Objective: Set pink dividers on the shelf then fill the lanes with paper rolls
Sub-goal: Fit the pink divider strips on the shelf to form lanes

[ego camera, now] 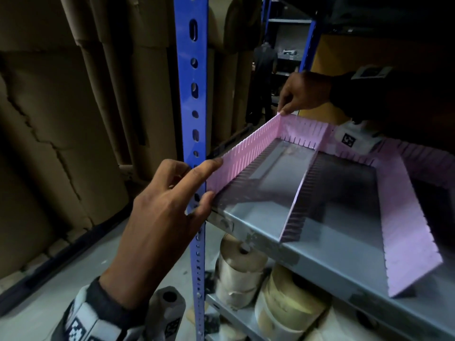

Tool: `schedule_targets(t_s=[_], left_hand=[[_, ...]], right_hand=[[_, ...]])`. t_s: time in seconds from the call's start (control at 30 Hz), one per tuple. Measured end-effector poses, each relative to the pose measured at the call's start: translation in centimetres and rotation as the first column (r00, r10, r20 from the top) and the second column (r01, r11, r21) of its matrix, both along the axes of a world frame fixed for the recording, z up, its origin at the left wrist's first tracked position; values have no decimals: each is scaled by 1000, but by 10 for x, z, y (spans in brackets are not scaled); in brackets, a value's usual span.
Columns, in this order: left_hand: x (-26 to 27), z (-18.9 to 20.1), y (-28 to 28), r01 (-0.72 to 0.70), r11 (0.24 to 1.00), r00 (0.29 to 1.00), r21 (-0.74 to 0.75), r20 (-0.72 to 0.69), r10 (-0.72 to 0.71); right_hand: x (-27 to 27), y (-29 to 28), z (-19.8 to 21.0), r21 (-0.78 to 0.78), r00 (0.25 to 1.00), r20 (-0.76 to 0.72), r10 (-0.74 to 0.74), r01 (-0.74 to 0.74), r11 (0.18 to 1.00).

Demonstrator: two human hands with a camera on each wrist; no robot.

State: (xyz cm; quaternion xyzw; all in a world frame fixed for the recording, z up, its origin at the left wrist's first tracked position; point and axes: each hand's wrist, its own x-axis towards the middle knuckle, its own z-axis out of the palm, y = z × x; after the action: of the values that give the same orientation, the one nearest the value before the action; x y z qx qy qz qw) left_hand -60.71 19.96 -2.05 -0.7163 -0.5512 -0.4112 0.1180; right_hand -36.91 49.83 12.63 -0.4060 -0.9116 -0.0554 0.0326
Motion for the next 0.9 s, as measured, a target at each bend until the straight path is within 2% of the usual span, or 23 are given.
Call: schedule_targets(t_s=[0.17, 0.37, 0.67, 0.9], left_hand=[[2, -5, -4, -11, 1000, 1000, -12, 25, 12], [-2, -7, -5, -29, 998, 1000, -53, -13, 29], [-6, -15, -1, -43, 999, 997, -6, -71, 43], [-4, -12, -3, -36, 999, 997, -2, -61, 36]], right_hand=[[-2, -10, 0, 4, 1000, -16, -19, 19, 1000], [-3, -14, 6, -32, 999, -19, -34, 33, 999], [2, -16, 1, 4, 1000, 20, -22, 22, 1000], [6, -27, 20, 22, 997, 25, -78, 78, 997]])
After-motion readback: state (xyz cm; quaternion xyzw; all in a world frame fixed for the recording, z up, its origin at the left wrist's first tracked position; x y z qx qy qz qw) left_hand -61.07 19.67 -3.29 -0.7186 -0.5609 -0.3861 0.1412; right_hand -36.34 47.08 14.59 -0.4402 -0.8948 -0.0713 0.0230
